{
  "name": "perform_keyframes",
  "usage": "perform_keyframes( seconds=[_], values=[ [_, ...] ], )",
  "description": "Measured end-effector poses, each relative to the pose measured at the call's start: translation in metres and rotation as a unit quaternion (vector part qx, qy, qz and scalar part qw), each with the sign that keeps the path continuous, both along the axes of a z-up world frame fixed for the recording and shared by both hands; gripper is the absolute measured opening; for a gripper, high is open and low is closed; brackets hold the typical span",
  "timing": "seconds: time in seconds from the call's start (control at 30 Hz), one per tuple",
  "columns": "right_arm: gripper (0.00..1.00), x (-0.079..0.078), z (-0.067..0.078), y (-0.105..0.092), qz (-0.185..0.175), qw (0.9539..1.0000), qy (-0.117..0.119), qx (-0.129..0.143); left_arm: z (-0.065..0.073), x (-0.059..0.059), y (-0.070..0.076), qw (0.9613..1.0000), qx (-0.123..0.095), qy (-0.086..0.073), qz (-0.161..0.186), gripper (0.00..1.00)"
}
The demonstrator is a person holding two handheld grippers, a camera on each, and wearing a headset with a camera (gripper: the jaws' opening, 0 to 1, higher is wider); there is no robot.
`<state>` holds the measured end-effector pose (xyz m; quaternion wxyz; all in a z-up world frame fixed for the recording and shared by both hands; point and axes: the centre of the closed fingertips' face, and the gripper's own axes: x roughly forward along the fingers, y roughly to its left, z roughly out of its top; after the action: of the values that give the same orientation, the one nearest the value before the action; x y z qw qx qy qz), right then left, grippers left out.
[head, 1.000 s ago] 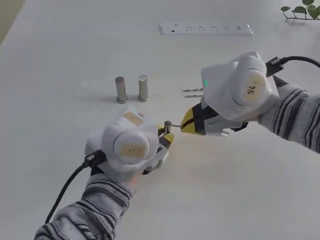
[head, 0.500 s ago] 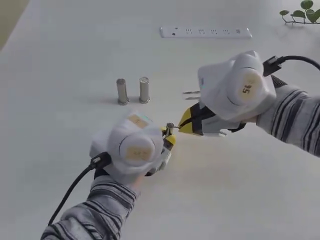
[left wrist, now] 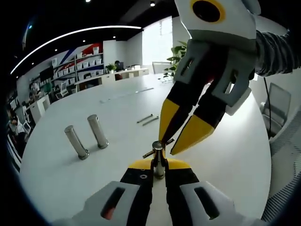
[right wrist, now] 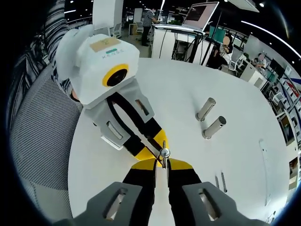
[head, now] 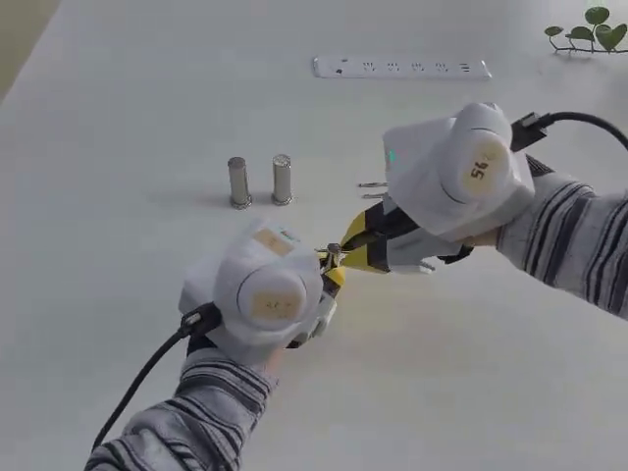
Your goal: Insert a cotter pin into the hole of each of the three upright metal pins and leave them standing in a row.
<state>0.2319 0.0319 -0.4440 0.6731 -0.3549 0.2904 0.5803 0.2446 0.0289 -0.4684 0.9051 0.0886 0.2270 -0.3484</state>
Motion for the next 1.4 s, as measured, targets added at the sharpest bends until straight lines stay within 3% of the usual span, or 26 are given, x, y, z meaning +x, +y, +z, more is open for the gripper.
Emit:
perform_keyframes(
  seconds=[0.27, 0.63, 0.77, 0.93, 1.1, 1.4],
  values=[
    [0.0, -0.001, 0.001, -0.011, -0.009, 0.9999, -0.002, -0.011, 0.0, 0.0, 0.0, 1.0, 0.0, -0.001, 0.0, 0.05],
    [0.0, -0.002, 0.0, -0.007, -0.007, 0.9998, -0.008, -0.015, -0.004, -0.002, 0.0, 0.9999, 0.008, 0.001, 0.007, 0.06],
    [0.0, -0.001, 0.002, -0.007, -0.013, 0.9999, -0.005, -0.009, -0.007, -0.002, 0.0, 0.9999, -0.001, 0.01, 0.011, 0.05],
    [0.0, 0.002, 0.002, -0.01, -0.042, 0.9991, 0.006, 0.003, -0.007, -0.002, -0.001, 1.0, 0.002, 0.007, 0.005, 0.05],
    [0.08, 0.014, 0.003, -0.018, -0.129, 0.9899, 0.031, 0.049, -0.007, -0.003, -0.001, 1.0, 0.005, 0.005, -0.001, 0.05],
    [0.24, 0.016, 0.007, -0.036, -0.192, 0.9772, 0.027, 0.086, -0.005, 0.0, 0.004, 1.0, 0.001, 0.007, -0.002, 0.05]
  ],
)
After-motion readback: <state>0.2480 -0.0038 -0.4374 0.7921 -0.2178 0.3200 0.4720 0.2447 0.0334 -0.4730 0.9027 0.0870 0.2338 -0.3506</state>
